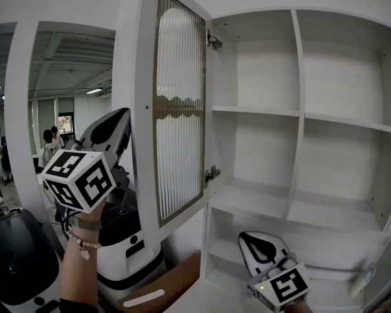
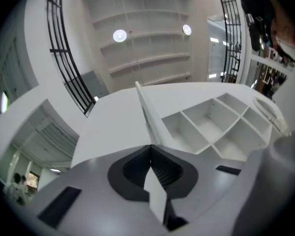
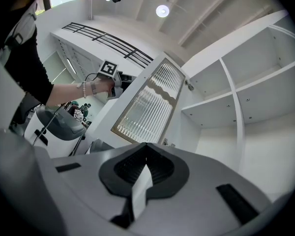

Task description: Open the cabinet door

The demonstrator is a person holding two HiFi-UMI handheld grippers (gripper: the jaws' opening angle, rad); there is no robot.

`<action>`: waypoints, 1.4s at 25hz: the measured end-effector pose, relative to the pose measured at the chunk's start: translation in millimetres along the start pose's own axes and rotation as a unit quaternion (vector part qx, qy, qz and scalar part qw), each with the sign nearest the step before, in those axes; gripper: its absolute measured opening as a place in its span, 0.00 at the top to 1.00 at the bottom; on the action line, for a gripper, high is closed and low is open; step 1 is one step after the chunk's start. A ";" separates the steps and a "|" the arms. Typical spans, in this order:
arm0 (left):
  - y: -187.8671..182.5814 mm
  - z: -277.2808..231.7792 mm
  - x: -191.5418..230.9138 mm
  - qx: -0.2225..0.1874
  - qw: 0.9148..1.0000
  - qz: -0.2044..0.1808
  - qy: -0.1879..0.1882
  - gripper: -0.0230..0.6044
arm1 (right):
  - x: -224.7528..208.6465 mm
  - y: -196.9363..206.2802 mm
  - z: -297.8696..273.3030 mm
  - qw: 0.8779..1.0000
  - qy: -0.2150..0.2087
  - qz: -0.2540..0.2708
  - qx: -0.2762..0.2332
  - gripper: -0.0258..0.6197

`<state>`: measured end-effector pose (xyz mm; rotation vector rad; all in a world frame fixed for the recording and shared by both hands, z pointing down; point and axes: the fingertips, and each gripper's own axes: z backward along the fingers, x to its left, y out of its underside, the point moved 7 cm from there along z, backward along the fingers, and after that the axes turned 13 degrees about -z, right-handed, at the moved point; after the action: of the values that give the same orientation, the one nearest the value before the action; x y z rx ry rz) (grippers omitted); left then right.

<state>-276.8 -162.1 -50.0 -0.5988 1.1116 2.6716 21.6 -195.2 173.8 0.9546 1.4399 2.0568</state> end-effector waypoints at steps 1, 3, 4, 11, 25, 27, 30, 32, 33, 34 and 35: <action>3.7 2.6 4.6 0.009 1.000 -0.013 -0.013 0.97 | 0.2 0.8 -0.6 1.000 -0.001 0.000 0.000 0.96; 11.3 6.8 13.0 0.026 0.999 -0.028 -0.027 0.97 | -0.4 2.8 -1.4 1.000 -0.003 -0.002 0.002 0.96; 15.0 8.3 15.8 0.033 0.998 -0.034 -0.031 0.97 | -0.5 3.8 -1.8 1.000 -0.003 -0.003 0.004 0.96; 22.5 22.3 21.3 0.049 0.996 -0.051 -0.046 0.97 | 6.7 6.6 -6.4 1.000 -0.008 -0.005 0.008 0.96; 4.7 82.6 -18.6 0.036 0.998 -0.017 -0.056 0.97 | 11.2 8.2 -7.1 1.000 -0.010 -0.011 -0.005 0.96; 4.8 91.2 -29.1 0.037 0.998 -0.026 -0.054 0.97 | 11.5 9.4 -5.5 1.000 -0.008 -0.016 -0.006 0.96; 9.7 103.4 -50.1 0.042 0.998 -0.025 -0.044 0.97 | 11.4 12.4 -1.8 1.000 -0.002 -0.024 -0.005 0.96; 17.2 110.3 -67.1 0.050 0.998 -0.024 -0.033 0.97 | 11.6 16.0 2.1 1.000 0.002 -0.028 -0.002 0.96; 21.5 112.9 -75.2 0.055 0.998 -0.022 -0.028 0.97 | 11.9 17.9 4.1 1.000 0.004 -0.029 -0.001 0.96; 25.7 114.8 -82.7 0.059 0.998 -0.018 -0.022 0.97 | 12.2 19.8 6.2 1.000 0.006 -0.030 0.001 0.96; 29.9 116.2 -89.8 0.062 0.998 -0.014 -0.016 0.97 | 12.4 21.7 8.3 0.999 0.008 -0.031 0.003 0.96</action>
<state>-239.5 -101.8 82.0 -0.5434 1.2404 2.5559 20.3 -189.0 199.3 0.8878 1.4653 2.0206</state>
